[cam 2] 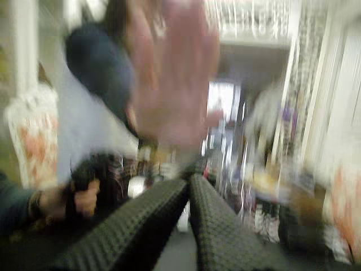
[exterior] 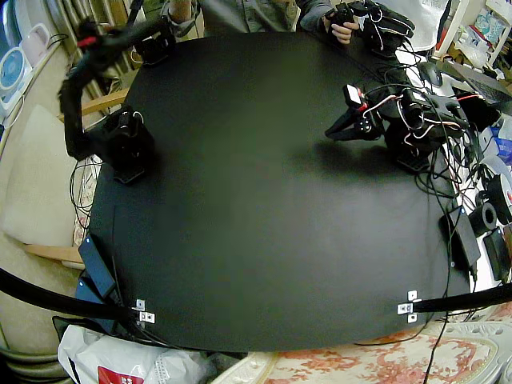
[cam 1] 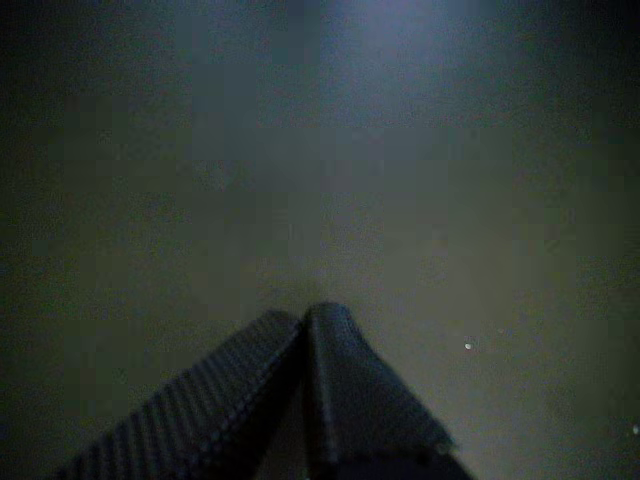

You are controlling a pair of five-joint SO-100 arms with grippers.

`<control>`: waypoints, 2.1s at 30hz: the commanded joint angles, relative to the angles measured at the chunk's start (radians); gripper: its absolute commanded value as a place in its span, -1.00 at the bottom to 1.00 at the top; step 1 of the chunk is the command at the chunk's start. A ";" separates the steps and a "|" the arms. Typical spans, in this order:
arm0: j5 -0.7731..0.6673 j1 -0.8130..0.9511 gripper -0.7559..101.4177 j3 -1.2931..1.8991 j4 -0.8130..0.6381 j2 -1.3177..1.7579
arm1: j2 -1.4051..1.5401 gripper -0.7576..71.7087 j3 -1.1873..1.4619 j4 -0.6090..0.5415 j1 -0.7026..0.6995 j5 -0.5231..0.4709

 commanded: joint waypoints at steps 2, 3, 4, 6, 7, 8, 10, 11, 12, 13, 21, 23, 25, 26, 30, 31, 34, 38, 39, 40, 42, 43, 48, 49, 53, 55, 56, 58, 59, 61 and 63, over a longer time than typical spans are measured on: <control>-0.012 0.015 -0.98 0.011 -0.009 0.025 | 0.028 -0.99 0.153 -0.032 0.060 0.106; -0.008 0.015 -0.98 0.011 -0.011 0.025 | 0.031 -0.99 0.233 -0.064 0.081 0.147; -0.008 0.012 -0.98 0.011 -0.012 0.025 | 0.035 -0.99 0.273 -0.086 0.130 0.192; -0.006 0.009 -0.98 0.011 -0.011 0.025 | 0.008 -0.99 0.006 -0.011 0.071 0.040; -0.006 0.011 -0.98 0.011 -0.009 0.025 | 0.008 -0.99 -0.014 -0.009 0.040 0.018; -0.008 0.011 -0.98 0.011 -0.009 0.025 | 0.011 -0.99 0.025 -0.009 0.034 0.034; -0.009 0.011 -0.98 0.011 -0.009 0.025 | 0.031 -0.99 0.229 -0.052 0.091 0.152; -0.011 0.011 -0.98 0.011 -0.009 0.025 | 0.083 -0.99 0.370 -0.086 0.146 0.250; -0.011 0.009 -0.98 0.011 -0.011 0.025 | 0.100 -0.99 0.373 -0.049 0.158 0.264; -0.006 0.008 -0.98 0.011 -0.017 0.025 | 0.100 -0.99 0.227 0.000 0.110 0.178; -0.012 -0.005 -0.98 0.011 -0.014 0.025 | 0.100 -0.99 0.198 -0.023 0.126 0.164; -0.017 -0.002 -0.98 0.011 -0.015 0.025 | 0.094 -0.99 0.064 0.032 0.080 0.086; -0.025 0.006 -0.98 0.011 -0.015 0.025 | 0.100 -0.99 0.075 0.077 0.066 0.084; -0.026 0.011 -0.98 0.011 -0.017 0.025 | 0.100 -0.99 0.181 0.074 0.086 0.137; -0.032 -0.003 -0.98 0.011 -0.020 0.025 | 0.100 -0.99 0.575 0.110 0.202 0.209; -0.092 -0.037 -0.98 0.011 -0.017 0.025 | 0.101 -0.99 0.709 0.133 0.267 0.241; -0.084 0.023 -0.99 0.011 -0.031 0.025 | 0.100 -0.99 0.769 0.175 0.348 0.249; -0.172 0.008 -0.99 0.011 -0.041 0.025 | 0.100 -0.99 0.827 0.209 0.385 0.224; -0.133 0.032 -0.99 0.011 -0.057 0.025 | 0.100 -0.99 0.862 0.238 0.410 0.239; -0.069 0.060 -0.99 0.011 -0.109 0.025 | 0.100 -0.99 0.876 0.247 0.413 0.239; 0.038 0.072 -0.99 0.011 -0.186 0.025 | 0.100 -0.99 0.900 0.250 0.413 0.250; 0.121 0.066 -0.99 0.011 -0.328 0.025 | 0.100 -0.99 0.902 0.264 0.411 0.250; 0.138 0.043 -0.99 0.011 -0.316 0.025 | 0.100 -0.99 0.902 0.382 0.391 0.238; 0.144 0.043 -0.99 0.011 -0.318 0.025 | 0.100 -0.99 0.902 0.391 0.391 0.232; 0.149 0.029 -0.99 0.011 -0.284 0.025 | 0.100 -0.99 0.902 0.410 0.393 0.209; 0.150 0.023 -0.99 0.011 -0.187 0.025 | 0.100 -0.99 0.902 0.413 0.403 0.212; 0.150 0.025 -0.98 0.011 -0.150 0.025 | 0.100 -0.99 0.904 0.413 0.405 0.219; 0.135 0.031 -0.98 0.011 -0.078 0.025 | 0.100 -0.99 0.904 0.420 0.405 0.229; 0.126 0.031 -0.98 0.011 -0.051 0.025 | 0.100 -0.99 0.904 0.425 0.402 0.230; 0.126 0.028 -0.98 0.011 -0.038 0.025 | 0.100 -0.99 0.904 0.433 0.388 0.232; 0.127 0.014 -0.98 0.011 -0.034 0.025 | 0.100 -0.99 0.904 0.437 0.370 0.233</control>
